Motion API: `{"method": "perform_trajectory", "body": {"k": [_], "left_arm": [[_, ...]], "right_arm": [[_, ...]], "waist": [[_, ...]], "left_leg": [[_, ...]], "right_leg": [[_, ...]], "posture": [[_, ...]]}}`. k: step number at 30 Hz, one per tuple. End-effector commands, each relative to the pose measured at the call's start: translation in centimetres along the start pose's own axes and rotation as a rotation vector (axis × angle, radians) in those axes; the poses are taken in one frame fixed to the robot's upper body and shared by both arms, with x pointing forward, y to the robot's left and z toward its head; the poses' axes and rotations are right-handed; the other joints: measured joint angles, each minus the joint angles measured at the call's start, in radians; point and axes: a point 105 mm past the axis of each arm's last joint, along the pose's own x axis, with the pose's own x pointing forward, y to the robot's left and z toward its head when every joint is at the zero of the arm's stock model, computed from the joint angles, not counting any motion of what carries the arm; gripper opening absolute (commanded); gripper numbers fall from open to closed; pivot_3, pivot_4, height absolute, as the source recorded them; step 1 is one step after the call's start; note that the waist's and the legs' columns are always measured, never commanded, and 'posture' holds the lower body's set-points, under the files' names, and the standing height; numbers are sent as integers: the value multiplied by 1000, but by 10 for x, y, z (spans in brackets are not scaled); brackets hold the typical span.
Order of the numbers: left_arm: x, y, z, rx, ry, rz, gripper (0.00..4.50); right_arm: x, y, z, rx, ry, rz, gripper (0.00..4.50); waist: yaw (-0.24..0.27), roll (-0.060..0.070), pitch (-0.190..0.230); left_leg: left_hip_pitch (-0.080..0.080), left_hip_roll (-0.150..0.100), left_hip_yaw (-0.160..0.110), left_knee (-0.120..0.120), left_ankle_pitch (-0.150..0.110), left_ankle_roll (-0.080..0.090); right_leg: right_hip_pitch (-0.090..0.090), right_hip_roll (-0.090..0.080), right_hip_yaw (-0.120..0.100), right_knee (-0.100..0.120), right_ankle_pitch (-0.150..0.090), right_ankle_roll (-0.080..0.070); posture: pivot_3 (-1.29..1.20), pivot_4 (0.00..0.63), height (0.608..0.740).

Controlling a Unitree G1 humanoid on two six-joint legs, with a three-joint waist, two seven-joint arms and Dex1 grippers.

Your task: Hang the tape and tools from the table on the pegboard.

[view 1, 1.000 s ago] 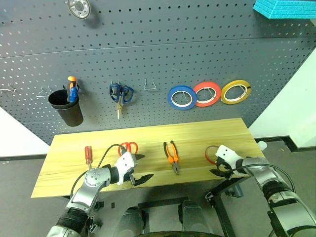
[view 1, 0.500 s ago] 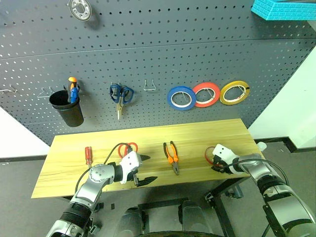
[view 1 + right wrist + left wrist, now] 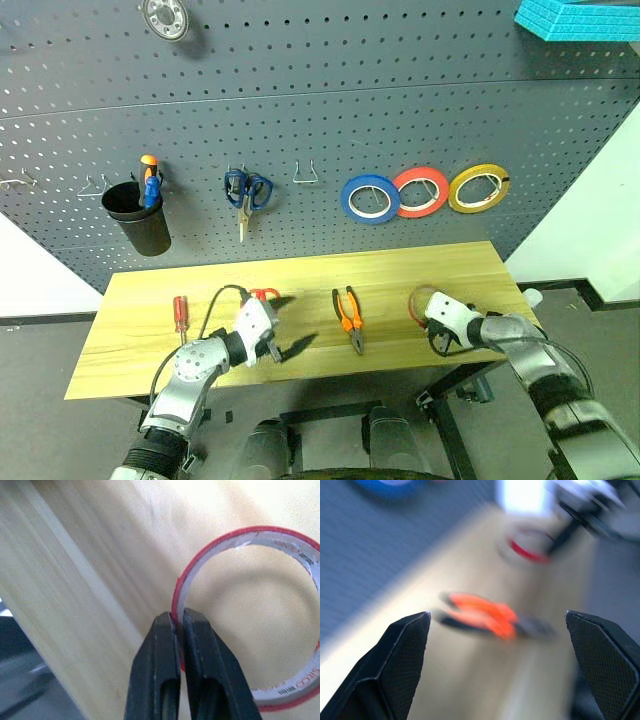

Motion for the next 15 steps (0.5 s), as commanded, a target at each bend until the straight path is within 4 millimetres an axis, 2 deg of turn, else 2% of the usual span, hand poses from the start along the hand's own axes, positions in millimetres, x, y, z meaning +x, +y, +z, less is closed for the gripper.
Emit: {"method": "perform_trajectory", "body": {"k": [1,5,8,13,15], "left_arm": [[-7,21,43,48,-215,135,4500],[0,25,66,51,-319,128,4500],[13,27,86,18,-405,87,4500],[31,33,114,-2,-520,50,4500],[37,31,117,-22,-518,19,4500]], "right_arm": [[-19,-28,40,-296,-131,-222,19],[-33,-42,63,-592,-179,-365,19],[-45,-66,92,-736,-241,-514,19],[-53,-93,115,-853,-256,-609,19],[-53,-101,119,-861,-248,-613,19]], "waist": [[-2,0,0],[-3,-1,0],[-5,-2,1],[-2,-2,0],[-1,-3,0]], "left_leg": [[0,0,1,0,0,0],[-1,0,2,2,0,0],[-4,0,2,3,0,0],[-10,-2,0,3,0,0],[-11,-2,0,2,0,0]], "right_leg": [[0,0,0,0,0,0],[0,0,0,-3,0,0],[-1,0,0,-4,0,0],[-5,0,1,-4,1,-1],[-6,0,1,-4,3,-4]], "posture": [[-106,60,740],[-114,53,740],[-118,48,740],[-122,38,740],[-124,33,740]]}}
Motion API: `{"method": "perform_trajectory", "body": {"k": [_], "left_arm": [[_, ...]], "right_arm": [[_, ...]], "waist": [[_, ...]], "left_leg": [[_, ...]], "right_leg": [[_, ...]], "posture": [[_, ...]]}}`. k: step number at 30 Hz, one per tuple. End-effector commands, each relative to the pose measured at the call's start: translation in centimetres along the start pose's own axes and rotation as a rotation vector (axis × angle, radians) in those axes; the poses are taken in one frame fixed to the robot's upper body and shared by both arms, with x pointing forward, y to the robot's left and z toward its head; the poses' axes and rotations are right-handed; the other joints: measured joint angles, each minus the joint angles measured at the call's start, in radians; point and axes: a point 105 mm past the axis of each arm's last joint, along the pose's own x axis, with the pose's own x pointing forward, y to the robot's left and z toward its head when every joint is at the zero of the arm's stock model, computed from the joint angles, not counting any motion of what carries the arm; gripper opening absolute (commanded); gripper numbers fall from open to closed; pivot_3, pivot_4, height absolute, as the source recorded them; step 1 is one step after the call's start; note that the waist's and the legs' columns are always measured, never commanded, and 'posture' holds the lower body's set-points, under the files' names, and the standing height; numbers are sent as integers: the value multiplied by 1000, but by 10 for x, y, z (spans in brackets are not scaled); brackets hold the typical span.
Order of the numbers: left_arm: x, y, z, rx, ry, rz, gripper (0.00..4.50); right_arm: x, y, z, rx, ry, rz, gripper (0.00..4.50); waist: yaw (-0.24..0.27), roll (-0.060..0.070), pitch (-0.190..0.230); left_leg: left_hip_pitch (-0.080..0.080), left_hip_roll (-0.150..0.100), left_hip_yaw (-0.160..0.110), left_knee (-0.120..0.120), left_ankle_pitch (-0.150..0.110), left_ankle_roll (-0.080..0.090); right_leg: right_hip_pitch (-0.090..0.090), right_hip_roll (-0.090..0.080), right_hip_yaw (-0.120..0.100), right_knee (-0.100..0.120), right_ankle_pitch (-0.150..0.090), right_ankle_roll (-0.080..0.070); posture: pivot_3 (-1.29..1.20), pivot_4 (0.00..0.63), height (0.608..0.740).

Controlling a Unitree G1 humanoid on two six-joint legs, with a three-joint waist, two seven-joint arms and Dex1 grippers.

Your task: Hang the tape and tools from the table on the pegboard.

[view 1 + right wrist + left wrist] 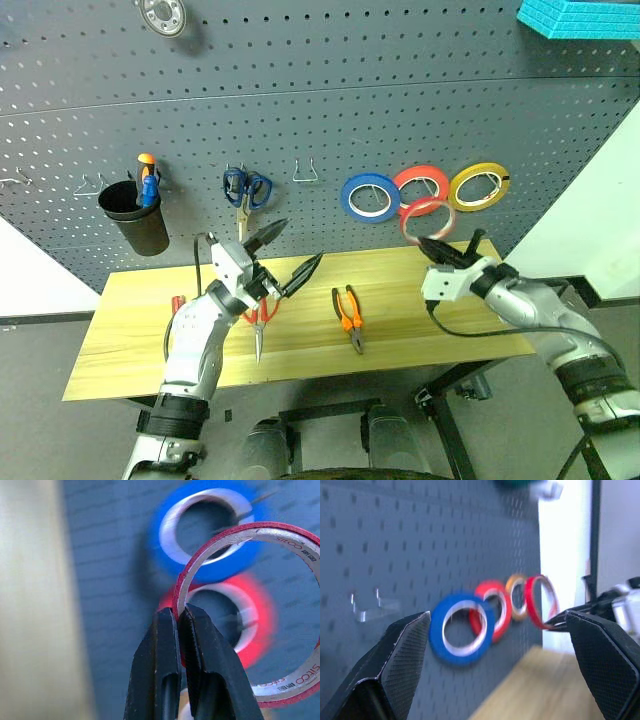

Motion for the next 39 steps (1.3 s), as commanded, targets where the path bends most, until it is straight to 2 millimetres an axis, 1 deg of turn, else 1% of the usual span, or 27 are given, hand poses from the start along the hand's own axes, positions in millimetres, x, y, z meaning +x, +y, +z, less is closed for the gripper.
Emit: {"method": "perform_trajectory", "body": {"k": [1,3,6,10,16,21,24,27,30,32,34,35,37,38,39], "left_arm": [[12,-3,8,-25,-26,-49,4500],[13,-10,1,-77,12,-93,4500],[11,-18,-6,-129,58,-138,4500],[9,-23,-13,-177,110,-156,4500],[11,-23,-12,-184,109,-147,4500],[11,-25,-14,-188,117,-145,4500],[9,-24,-16,-178,126,-136,4500],[1,-20,-19,-149,160,-112,4500],[-18,-7,-30,-88,255,-54,4500],[-32,2,-42,-63,346,-11,4500],[-46,7,-49,-62,408,7,4500],[-51,9,-51,-64,430,16,4500],[-62,11,-55,-62,477,14,4500],[-65,12,-56,-62,490,11,4500],[-71,13,-59,-66,526,3,4500]], "right_arm": [[6,-21,-4,-47,-4,-41,19],[10,-30,-8,-50,1,-57,19],[15,-35,-12,-50,4,-52,19],[21,-28,-19,-7,19,16,19],[31,-22,-24,40,30,72,19],[32,-16,-26,73,26,116,1511],[30,-18,-26,35,24,111,2584],[21,-14,-15,42,-47,144,3595],[2,18,14,130,-177,315,3595],[-4,35,30,262,-216,365,3595],[-3,43,43,421,-224,373,3595],[-1,47,46,506,-214,377,3595],[-1,61,54,641,-194,439,3595],[-1,65,57,682,-186,465,3595],[3,72,58,764,-146,487,3774]], "waist": [[-1,0,0],[-2,0,-1],[-4,0,-1],[-5,0,-1],[-5,0,-1],[-5,0,-1],[-4,0,-1],[-4,0,-1],[-4,0,-1],[-5,-1,-1],[-9,-1,-1],[-14,-1,-1],[-22,-1,-1],[-26,-1,-1],[-28,-1,-1]], "left_leg": [[0,0,0,0,0,0],[0,0,0,-1,0,0],[0,0,0,-1,0,0],[1,0,0,0,0,0],[5,0,0,0,0,0],[6,0,0,-1,0,0],[6,0,0,0,0,0],[6,0,0,0,0,0],[7,0,0,-2,0,0],[9,0,0,-3,0,1],[11,0,0,-2,0,1],[12,0,1,-2,0,1],[13,0,1,0,0,1],[13,0,1,1,0,1],[14,0,1,1,0,1]], "right_leg": [[0,0,0,0,0,0],[0,0,0,0,0,0],[0,0,0,0,0,0],[1,0,1,1,0,0],[5,0,1,1,-1,1],[5,0,1,1,0,0],[5,0,2,1,0,0],[5,0,2,1,0,0],[5,1,2,1,-1,2],[7,1,2,1,-3,4],[8,1,3,1,-3,5],[8,1,4,2,-3,4],[9,1,4,4,-2,4],[9,1,4,4,-2,4],[10,1,4,4,-2,4]], "posture": [[-123,32,740],[-119,29,740],[-117,27,740],[-109,23,740],[-102,17,740],[-99,15,740],[-96,18,740],[-105,23,740],[-118,29,740],[-122,33,740],[-126,37,740],[-128,38,740],[-128,38,740],[-131,41,740],[-130,43,740]]}}
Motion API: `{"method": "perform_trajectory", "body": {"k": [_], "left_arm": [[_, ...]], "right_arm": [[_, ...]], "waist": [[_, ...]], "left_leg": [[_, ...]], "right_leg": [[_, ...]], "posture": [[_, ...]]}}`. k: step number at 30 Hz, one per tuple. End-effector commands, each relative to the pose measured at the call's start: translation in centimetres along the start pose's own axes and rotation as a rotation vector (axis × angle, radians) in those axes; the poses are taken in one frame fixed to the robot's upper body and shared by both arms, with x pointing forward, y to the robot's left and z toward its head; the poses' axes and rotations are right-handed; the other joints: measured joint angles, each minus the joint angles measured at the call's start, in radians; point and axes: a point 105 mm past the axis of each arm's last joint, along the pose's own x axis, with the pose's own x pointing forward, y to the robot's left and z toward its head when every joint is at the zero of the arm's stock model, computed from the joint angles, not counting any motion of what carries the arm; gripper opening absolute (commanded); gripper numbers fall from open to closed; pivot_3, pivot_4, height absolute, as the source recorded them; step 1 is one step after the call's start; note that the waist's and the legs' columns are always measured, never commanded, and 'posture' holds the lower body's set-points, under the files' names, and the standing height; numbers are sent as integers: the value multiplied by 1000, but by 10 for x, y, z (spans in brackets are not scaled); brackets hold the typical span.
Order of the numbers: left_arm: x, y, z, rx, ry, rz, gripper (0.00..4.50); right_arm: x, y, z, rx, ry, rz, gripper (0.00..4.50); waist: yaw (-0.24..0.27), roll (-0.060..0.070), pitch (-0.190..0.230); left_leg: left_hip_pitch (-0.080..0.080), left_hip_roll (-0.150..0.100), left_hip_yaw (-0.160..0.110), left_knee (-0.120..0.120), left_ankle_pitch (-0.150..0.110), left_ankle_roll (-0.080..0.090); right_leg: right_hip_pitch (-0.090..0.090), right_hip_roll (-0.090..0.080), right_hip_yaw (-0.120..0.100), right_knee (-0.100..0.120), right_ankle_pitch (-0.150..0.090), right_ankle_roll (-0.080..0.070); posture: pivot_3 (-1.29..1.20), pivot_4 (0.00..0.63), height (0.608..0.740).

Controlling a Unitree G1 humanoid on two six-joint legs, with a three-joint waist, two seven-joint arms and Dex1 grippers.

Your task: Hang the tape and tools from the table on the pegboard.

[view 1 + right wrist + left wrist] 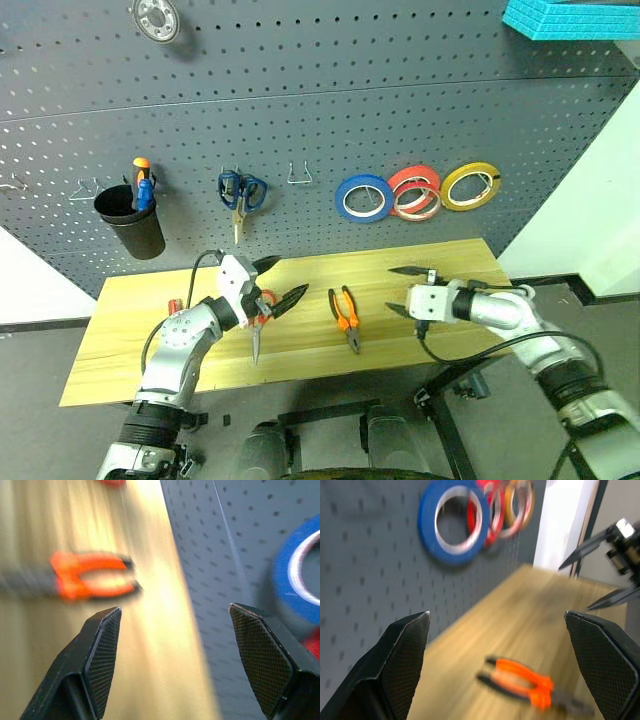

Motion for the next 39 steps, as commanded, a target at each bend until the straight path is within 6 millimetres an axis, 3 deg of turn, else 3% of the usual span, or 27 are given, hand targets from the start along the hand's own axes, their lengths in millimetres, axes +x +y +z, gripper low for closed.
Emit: {"method": "perform_trajectory", "body": {"k": [1,3,13,19,30,39], "left_arm": [[-11,8,-6,20,74,-4,4500],[-17,13,-15,18,140,-3,4500],[-39,45,-43,53,341,14,4500],[-51,55,-45,53,359,21,4500],[-65,44,-46,13,325,39,4500],[-80,26,-50,-33,321,61,4500]], "right_arm": [[9,-3,4,220,13,-2,3947],[20,4,0,346,70,17,4465],[71,11,7,725,321,-26,4487],[92,20,12,857,441,-55,4487],[109,44,5,897,560,-70,4487],[124,52,17,926,550,-45,4487]], "waist": [[-2,-2,-1],[-5,-2,-2],[-5,-2,-1],[-8,-2,-1],[-16,1,4],[-9,2,17]], "left_leg": [[0,0,0,0,0,0],[1,0,-1,0,0,0],[-6,0,-2,-3,0,0],[-11,0,-2,-2,0,0],[-15,0,-4,-2,0,-1],[-15,1,-5,-3,0,0]], "right_leg": [[0,0,0,0,0,0],[0,0,0,1,0,0],[-9,1,0,3,0,0],[-16,2,0,6,0,0],[-23,2,0,14,-1,2],[-24,2,0,15,-3,0]], "posture": [[-129,44,740],[-128,45,740],[-141,63,740],[-144,71,740],[-101,114,740],[-70,141,740]]}}
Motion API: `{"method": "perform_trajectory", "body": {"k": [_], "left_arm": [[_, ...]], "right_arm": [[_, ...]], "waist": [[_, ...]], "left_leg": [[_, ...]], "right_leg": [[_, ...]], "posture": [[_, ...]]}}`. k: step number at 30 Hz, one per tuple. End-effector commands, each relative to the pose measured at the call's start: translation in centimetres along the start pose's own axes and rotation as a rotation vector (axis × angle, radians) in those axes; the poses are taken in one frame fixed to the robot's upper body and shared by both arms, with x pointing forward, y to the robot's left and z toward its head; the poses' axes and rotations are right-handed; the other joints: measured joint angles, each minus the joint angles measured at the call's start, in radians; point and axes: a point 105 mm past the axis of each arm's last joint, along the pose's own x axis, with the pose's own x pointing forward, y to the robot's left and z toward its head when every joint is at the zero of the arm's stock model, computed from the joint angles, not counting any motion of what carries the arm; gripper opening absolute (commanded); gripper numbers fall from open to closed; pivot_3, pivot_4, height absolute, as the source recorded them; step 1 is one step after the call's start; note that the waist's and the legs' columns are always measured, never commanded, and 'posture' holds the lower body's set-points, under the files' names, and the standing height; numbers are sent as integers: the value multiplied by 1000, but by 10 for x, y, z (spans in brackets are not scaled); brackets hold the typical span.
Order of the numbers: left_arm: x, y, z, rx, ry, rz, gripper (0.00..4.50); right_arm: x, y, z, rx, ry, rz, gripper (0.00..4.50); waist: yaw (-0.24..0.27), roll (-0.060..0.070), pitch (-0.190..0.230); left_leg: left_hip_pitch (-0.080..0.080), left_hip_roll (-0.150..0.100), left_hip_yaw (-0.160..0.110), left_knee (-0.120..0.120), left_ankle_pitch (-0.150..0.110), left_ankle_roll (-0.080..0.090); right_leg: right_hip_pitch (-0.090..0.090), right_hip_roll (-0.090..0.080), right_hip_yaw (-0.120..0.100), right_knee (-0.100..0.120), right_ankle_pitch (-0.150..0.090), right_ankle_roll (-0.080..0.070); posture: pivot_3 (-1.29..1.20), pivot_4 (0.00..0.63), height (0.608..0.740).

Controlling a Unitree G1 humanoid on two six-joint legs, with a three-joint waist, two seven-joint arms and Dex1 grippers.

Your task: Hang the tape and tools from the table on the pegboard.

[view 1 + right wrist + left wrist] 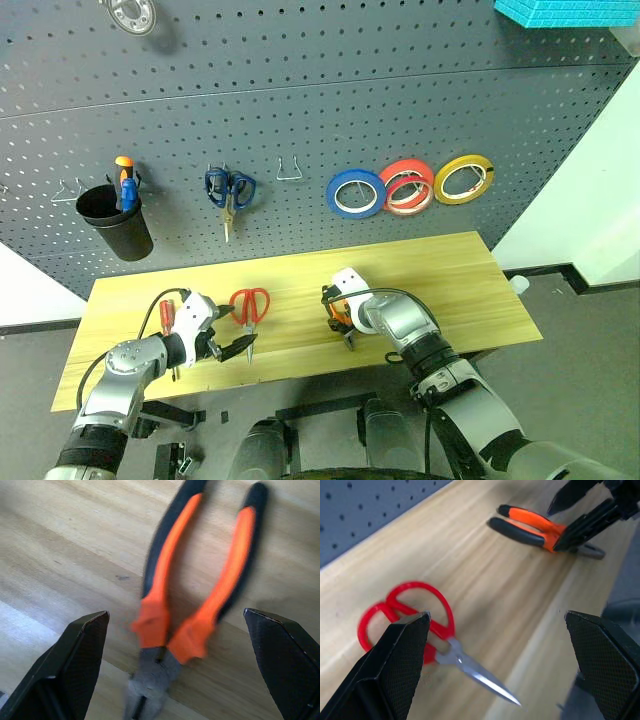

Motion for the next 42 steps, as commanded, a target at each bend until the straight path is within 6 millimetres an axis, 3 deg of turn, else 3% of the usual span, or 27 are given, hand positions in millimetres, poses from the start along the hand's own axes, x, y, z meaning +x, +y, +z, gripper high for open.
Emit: {"method": "perform_trajectory", "body": {"k": [1,9,12,16,22,24,30,32,38,42], "left_arm": [[-6,4,15,19,-55,33,4500],[-11,1,19,7,-86,48,4500],[-11,1,21,6,-102,55,4500],[-12,2,22,6,-116,66,4500],[-14,5,25,6,-133,79,4500],[-15,5,29,-2,-165,89,4500],[-36,7,50,-37,-337,173,4500],[-48,8,59,-42,-415,219,4500],[-65,17,77,-4,-556,336,4500],[-75,35,100,93,-673,485,4500]], "right_arm": [[1,6,17,-9,-41,-1,4487],[12,-9,14,14,-16,-111,4487],[13,-11,11,-4,-3,-122,3951],[13,-11,7,-36,17,-107,2747],[13,-13,4,-46,24,-104,2714],[9,-10,11,-63,-15,-73,2714],[-28,4,50,-402,-322,54,2714],[-51,11,64,-510,-477,103,2714],[-97,23,93,-596,-713,189,2714],[-142,37,131,-618,-942,235,2714]], "waist": [[2,0,4],[6,1,10],[6,1,10],[5,1,10],[3,1,10],[3,1,10],[5,1,12],[5,1,13],[9,-1,13],[15,-4,15]], "left_leg": [[0,0,0,0,0,0],[-1,0,0,-1,0,0],[-1,0,0,-1,0,0],[-1,0,0,-1,0,0],[-1,0,0,-2,0,0],[-1,0,0,-2,0,0],[-5,0,0,-2,0,0],[-7,0,0,-3,0,0],[-12,0,0,-2,0,0],[-15,0,0,1,0,-1]], "right_leg": [[0,0,0,0,0,0],[-1,0,0,0,0,-1],[-1,0,0,0,-1,-1],[-1,0,0,0,-1,-1],[-1,0,0,0,-1,-1],[-1,0,0,-1,-1,-1],[-5,-1,0,-1,-2,0],[-8,-1,0,-1,-2,0],[-13,0,-1,0,-2,0],[-13,0,-1,-1,-1,-1]], "posture": [[-70,141,740],[-63,142,740],[-63,142,740],[-72,136,740],[-76,131,740],[-76,128,740],[-84,117,740],[-86,114,740],[-88,108,740],[-92,98,740]]}}
